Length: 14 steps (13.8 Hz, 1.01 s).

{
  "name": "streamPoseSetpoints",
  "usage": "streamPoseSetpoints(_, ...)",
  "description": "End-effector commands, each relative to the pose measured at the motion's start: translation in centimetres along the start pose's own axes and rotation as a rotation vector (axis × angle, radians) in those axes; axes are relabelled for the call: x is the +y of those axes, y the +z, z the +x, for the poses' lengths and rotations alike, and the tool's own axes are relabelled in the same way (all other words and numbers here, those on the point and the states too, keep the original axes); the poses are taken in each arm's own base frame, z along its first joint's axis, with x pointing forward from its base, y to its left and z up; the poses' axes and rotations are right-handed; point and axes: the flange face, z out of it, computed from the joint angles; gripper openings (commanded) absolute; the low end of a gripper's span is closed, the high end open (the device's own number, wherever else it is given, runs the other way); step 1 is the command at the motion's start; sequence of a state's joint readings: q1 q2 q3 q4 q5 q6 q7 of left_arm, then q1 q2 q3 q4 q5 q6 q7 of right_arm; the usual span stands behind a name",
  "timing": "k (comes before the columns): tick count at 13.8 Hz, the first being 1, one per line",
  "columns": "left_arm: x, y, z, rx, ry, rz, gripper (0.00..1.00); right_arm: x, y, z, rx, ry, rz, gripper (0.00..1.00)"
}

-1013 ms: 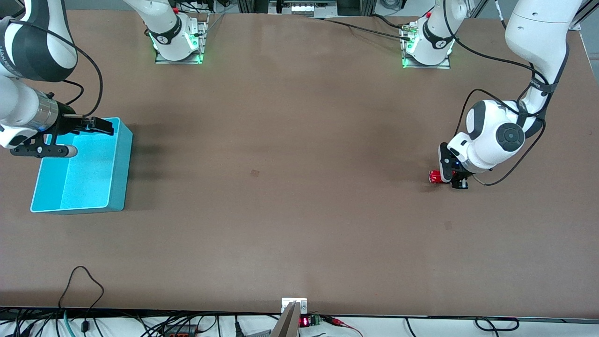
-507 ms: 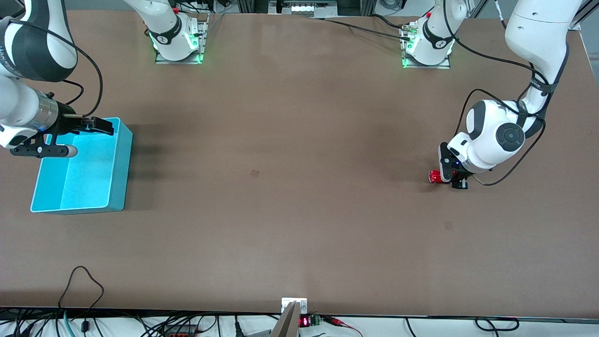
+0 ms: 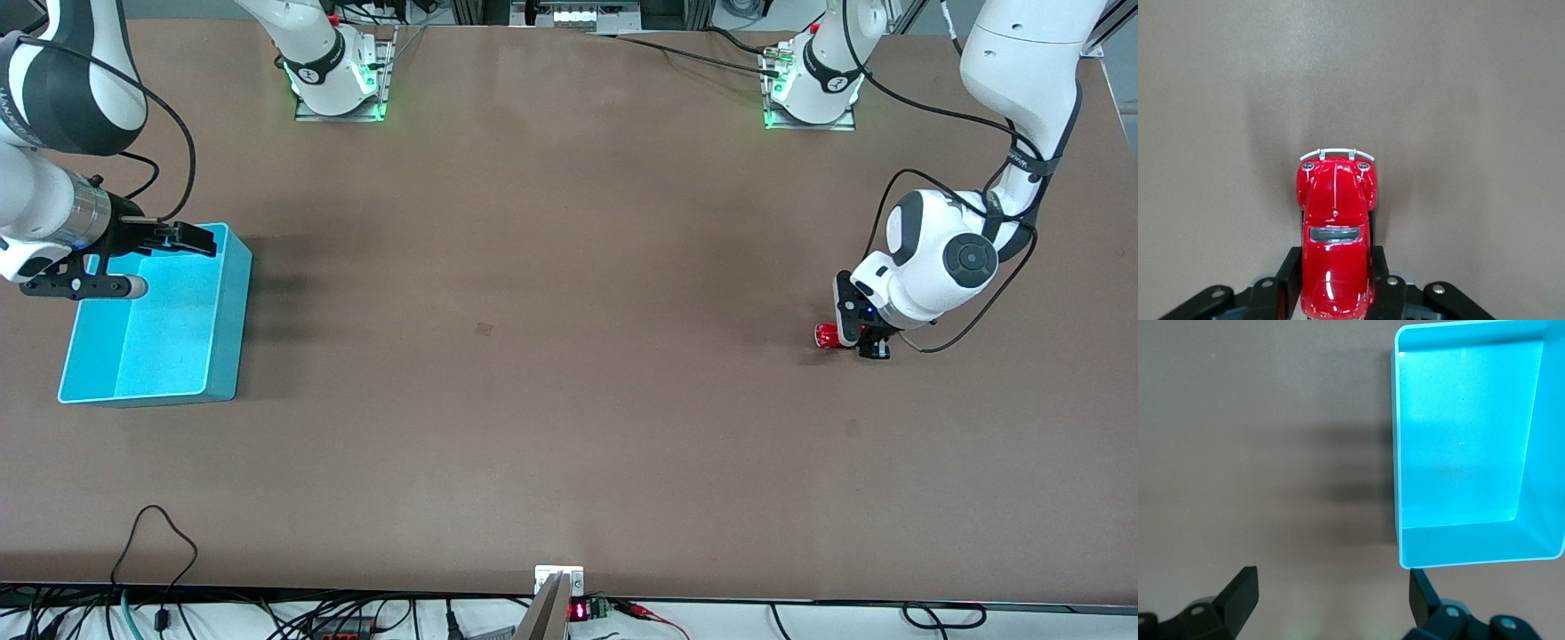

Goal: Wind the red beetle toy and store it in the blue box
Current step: 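Drag the held car backward along the table with the left gripper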

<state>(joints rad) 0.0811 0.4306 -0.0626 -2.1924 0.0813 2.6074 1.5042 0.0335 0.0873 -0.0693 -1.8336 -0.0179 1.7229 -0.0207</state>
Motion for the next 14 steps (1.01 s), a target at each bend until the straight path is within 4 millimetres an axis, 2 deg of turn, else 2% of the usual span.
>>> streamPoseSetpoints(1,-0.1,0.9,-1.5,0.003,-0.017,-0.009,0.31,-0.1,-0.4,-0.4,-0.002,-0.012,0.031,1.0)
streamPoseSetpoints(3,-0.2,1.5,-3.6,0.001,-0.042,-0.017,0.31,0.0,-0.4,-0.4,-0.002,-0.011,0.032,1.0)
streamPoseSetpoints(6,0.7,3.4,-7.5,0.009,-0.034,-0.051,0.32,-0.1,-0.3,-0.4,-0.003,-0.011,0.031,1.0)
streamPoseSetpoints(10,1.6,3.8,-12.3,0.017,0.026,-0.055,0.32,-0.1,-0.4,-0.4,-0.002,-0.011,0.031,1.0)
streamPoseSetpoints(14,2.1,4.3,-13.9,0.02,0.037,-0.061,0.34,-0.1,-0.3,-0.4,-0.004,-0.011,0.031,1.0)
